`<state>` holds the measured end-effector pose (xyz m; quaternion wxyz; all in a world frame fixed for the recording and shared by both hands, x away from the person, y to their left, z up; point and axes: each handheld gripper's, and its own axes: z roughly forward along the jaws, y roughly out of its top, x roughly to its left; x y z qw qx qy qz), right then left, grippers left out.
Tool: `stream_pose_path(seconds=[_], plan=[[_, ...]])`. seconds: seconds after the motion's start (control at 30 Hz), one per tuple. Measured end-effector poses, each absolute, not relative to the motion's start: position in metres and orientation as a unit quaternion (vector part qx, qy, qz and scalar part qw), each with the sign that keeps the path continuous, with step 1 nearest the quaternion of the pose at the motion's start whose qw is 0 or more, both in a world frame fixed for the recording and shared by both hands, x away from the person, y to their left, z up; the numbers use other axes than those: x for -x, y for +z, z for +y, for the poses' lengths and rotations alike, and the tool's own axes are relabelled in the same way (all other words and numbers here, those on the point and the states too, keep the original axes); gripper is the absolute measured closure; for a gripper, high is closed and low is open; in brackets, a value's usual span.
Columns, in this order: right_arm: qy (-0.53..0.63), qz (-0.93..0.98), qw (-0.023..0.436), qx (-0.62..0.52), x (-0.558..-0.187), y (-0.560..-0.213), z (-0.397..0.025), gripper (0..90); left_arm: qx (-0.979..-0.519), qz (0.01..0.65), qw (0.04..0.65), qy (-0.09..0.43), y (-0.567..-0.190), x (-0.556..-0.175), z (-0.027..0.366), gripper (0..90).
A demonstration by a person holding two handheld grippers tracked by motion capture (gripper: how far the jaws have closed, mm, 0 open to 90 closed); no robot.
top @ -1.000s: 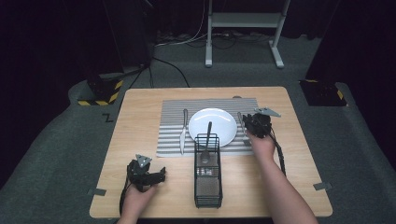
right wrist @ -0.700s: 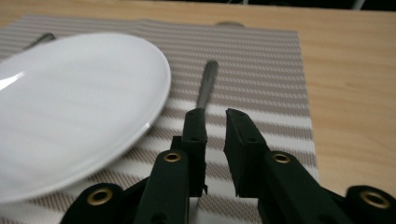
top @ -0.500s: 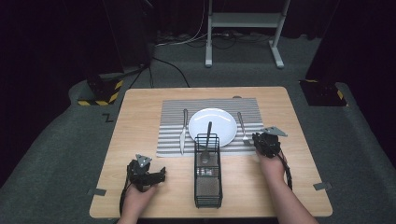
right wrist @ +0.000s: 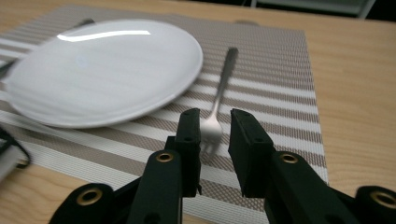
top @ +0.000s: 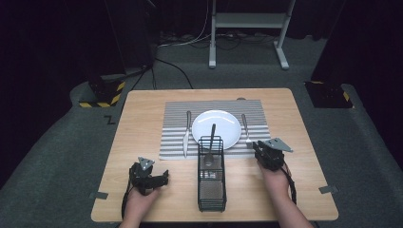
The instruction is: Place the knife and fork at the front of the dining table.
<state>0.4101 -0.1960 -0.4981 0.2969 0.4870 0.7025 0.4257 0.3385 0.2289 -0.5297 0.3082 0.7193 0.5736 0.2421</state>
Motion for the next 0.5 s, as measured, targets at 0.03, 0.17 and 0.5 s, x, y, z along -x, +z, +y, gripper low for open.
stream_pose_path(seconds=[0.03,0.17,0.5], plan=[[0.434,0.700,0.300,-0.481,-0.406,-0.495,-0.194,71.4,-0.719,0.574,0.308,0.242,-0.530,-0.339,0.229,6.3],[0.458,0.693,0.307,-0.464,-0.396,-0.486,-0.188,69.3,-0.719,0.573,0.308,0.242,-0.530,-0.339,0.229,6.3],[0.520,0.680,0.304,-0.418,-0.373,-0.457,-0.162,65.3,-0.719,0.574,0.308,0.242,-0.530,-0.339,0.229,6.3]])
